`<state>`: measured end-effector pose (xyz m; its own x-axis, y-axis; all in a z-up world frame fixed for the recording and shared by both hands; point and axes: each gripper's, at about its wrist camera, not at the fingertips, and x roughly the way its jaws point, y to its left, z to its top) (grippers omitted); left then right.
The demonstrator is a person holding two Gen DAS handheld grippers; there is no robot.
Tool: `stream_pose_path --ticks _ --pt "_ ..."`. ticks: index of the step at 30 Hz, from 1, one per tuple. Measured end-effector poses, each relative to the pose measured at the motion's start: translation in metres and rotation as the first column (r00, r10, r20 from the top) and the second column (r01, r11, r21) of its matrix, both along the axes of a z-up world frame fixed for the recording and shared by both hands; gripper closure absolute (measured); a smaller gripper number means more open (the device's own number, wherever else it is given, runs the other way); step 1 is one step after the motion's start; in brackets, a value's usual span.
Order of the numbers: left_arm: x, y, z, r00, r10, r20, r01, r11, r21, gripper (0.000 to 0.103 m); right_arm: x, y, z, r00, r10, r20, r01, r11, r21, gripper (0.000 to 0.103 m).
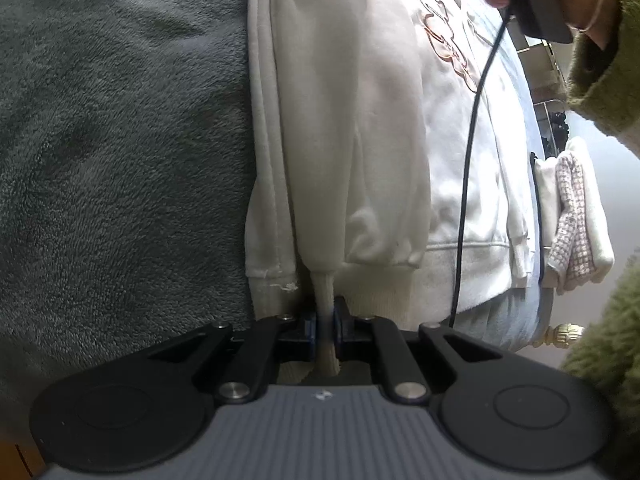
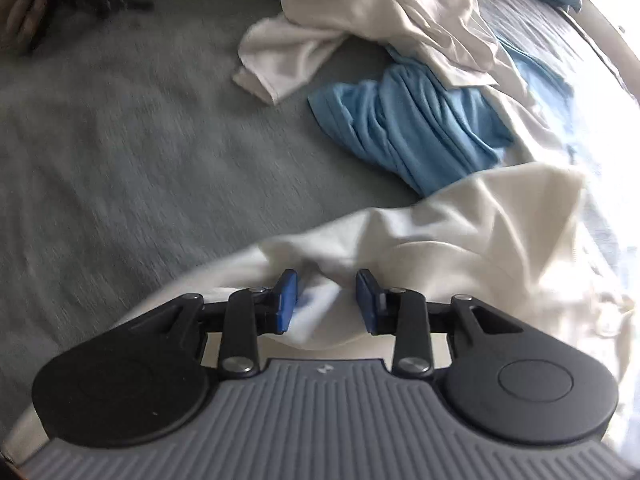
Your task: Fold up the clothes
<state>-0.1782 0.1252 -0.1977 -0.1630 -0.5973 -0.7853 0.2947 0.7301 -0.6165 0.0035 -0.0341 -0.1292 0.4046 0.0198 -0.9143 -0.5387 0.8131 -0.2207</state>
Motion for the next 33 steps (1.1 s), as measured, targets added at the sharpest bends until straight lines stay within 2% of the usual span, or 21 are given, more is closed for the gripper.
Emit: stream_pose_path --ticks 3,6,9,10,11,12,15,18,21,24,26,29,33 --pt "0.001 0.002 -0.001 1.0 0.0 -0.007 0.0 1.0 -0.003 0.093 -0.005 0.014 0.004 0.998 0.061 0.004 -0.061 0.997 -0.038 0.072" --pt "0.001 0.004 -0.001 1.0 -0.001 -0.009 0.001 1.0 -0.005 0.093 -0.008 0.023 -0.007 0.992 0.13 0.006 -0.128 0.985 -0.116 0.071" --pt "0.0 0.006 -0.001 1.0 0.001 -0.008 -0.001 1.0 -0.008 0.093 -0.001 0.027 -0.013 0.991 0.134 0.022 -0.129 0.978 -0.163 0.073" --pt "-0.001 0.007 -0.001 1.0 0.001 -0.006 -0.001 1.0 -0.008 0.093 0.001 0.028 -0.014 0.991 0.125 0.043 -0.115 0.977 -0.18 0.077" --pt "-0.001 0.007 -0.001 1.0 0.002 -0.005 -0.002 1.0 -0.009 0.093 0.004 0.029 -0.014 0.991 0.116 0.064 -0.101 0.975 -0.197 0.087" --pt "-0.001 0.008 -0.001 1.0 0.003 -0.005 -0.003 1.0 -0.009 0.093 0.006 0.029 -0.014 0.991 0.107 0.086 -0.086 0.973 -0.214 0.091" --pt "-0.002 0.011 -0.002 1.0 0.003 -0.007 -0.003 1.0 -0.012 0.093 0.013 0.029 -0.005 0.986 0.054 0.156 -0.029 0.986 -0.161 0.092" --pt "-0.002 0.013 -0.002 1.0 -0.002 -0.007 0.002 1.0 -0.016 0.093 0.015 0.035 0.001 0.982 0.069 0.176 -0.048 0.992 -0.118 0.092" --pt "-0.003 0.015 -0.001 1.0 -0.004 -0.005 0.003 1.0 -0.019 0.093 0.035 0.028 0.01 0.994 -0.023 0.104 0.022 1.0 0.011 0.092" --pt "-0.004 0.018 -0.001 1.0 -0.004 -0.001 0.004 1.0 -0.021 0.093 0.056 0.01 0.019 0.989 -0.148 -0.009 0.148 0.978 0.149 0.088" --pt "-0.005 0.02 -0.001 1.0 -0.005 0.002 0.005 1.0 -0.022 0.093 0.066 -0.005 0.023 0.968 -0.233 -0.094 0.249 0.94 0.232 0.081" --pt "-0.006 0.022 0.0 1.0 -0.006 0.008 0.006 1.0 -0.022 0.093 0.077 -0.025 0.025 0.916 -0.34 -0.214 0.393 0.87 0.298 0.073" --pt "-0.009 0.026 0.001 1.0 0.001 0.013 -0.001 1.0 -0.025 0.093 0.076 -0.047 0.027 0.852 -0.412 -0.322 0.516 0.768 0.381 0.071"
